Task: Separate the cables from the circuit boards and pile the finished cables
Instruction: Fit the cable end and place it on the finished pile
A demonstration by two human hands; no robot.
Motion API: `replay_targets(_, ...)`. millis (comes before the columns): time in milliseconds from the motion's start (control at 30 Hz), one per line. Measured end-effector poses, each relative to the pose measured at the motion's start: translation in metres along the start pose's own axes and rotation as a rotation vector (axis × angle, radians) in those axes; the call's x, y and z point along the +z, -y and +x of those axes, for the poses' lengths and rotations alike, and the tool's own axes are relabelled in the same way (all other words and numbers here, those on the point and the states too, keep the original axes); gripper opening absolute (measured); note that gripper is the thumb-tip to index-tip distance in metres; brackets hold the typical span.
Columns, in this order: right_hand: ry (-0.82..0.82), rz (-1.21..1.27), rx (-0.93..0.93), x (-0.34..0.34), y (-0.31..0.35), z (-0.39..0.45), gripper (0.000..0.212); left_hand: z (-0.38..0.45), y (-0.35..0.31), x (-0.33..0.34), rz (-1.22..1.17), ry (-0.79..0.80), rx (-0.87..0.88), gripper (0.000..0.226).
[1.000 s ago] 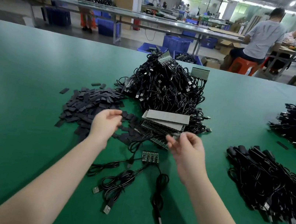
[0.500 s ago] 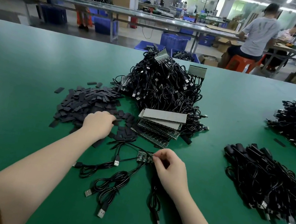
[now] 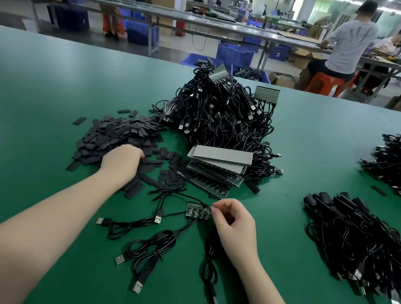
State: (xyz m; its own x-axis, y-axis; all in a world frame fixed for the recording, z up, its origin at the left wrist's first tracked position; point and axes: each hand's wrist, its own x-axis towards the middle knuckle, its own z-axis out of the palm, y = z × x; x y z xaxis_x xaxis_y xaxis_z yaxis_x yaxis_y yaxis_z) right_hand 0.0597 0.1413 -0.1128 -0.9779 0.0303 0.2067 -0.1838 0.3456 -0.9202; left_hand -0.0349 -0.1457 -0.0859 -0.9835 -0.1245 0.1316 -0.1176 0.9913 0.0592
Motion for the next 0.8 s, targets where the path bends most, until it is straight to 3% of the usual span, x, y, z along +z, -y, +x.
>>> replay_targets(100, -0.014, 0.024, 0.013, 0.0, -0.001, 0.0, 0.021, -0.001, 0.0, 0.0, 0.018, -0.015, 0.002, 0.039)
replay_targets(233, -0.025, 0.054, 0.026, -0.001, -0.002, 0.001, 0.022, -0.004, 0.001, 0.001, -0.048, -0.124, -0.026, 0.048)
replay_targets(367, -0.027, 0.061, 0.031, -0.001, -0.002, 0.001, 0.022, -0.007, -0.001, 0.001, -0.153, -0.127, -0.037, 0.038)
replay_targets(633, -0.025, 0.079, 0.028, 0.0, -0.004, 0.001, 0.022, -0.007, -0.012, -0.001, -0.002, -0.229, 0.105, 0.029)
replay_targets(800, -0.021, 0.087, 0.024, -0.001, -0.004, 0.001, 0.022, 0.002, -0.024, 0.004, 0.177, -0.086, 0.209, 0.042)
